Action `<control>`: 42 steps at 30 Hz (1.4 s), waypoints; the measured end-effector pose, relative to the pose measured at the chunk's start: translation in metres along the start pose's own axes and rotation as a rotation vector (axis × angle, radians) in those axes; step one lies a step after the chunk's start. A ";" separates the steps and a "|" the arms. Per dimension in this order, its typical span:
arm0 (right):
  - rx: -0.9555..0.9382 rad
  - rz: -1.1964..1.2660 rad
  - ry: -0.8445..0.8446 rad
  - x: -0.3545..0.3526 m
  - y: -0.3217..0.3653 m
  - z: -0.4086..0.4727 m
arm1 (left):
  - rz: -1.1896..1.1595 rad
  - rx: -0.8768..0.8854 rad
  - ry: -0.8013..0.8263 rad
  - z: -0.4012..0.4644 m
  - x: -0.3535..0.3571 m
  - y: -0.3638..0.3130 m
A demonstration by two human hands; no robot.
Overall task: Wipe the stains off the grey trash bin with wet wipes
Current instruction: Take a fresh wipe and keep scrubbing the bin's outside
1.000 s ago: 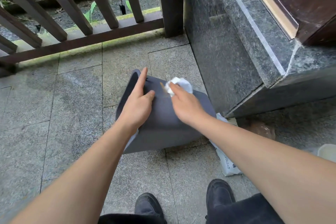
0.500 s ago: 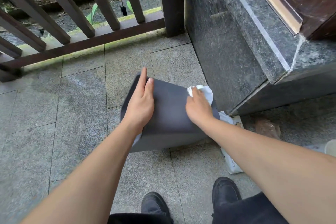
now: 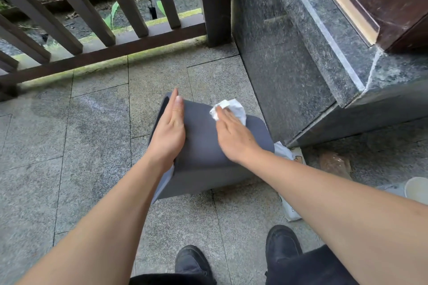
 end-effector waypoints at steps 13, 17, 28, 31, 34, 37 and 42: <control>-0.492 -0.273 0.032 0.011 0.048 -0.036 | -0.034 -0.053 -0.040 0.001 -0.015 0.009; -0.473 -0.324 -0.008 0.011 0.031 -0.041 | -0.042 -0.053 -0.053 0.002 -0.027 0.015; -0.489 -0.050 -0.004 0.017 0.050 -0.026 | -0.025 0.008 0.054 0.004 -0.004 -0.001; -0.383 -0.045 -0.086 0.011 0.017 -0.021 | 0.032 0.007 0.059 0.008 -0.003 0.004; -0.105 -0.015 -0.146 0.000 -0.034 -0.008 | 0.047 -0.058 0.036 0.009 -0.007 0.016; 0.147 0.040 -0.145 -0.013 -0.090 0.003 | 0.079 -0.046 0.043 0.003 0.000 0.014; 0.556 0.180 -0.101 -0.018 -0.144 -0.014 | 0.144 0.014 0.141 0.001 0.026 0.000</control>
Point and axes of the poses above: each hand's wrist, its own z-axis towards the middle knuckle, its own x-axis out of the palm, y = z × x, the point moved 6 cm from there along z, towards the middle knuckle
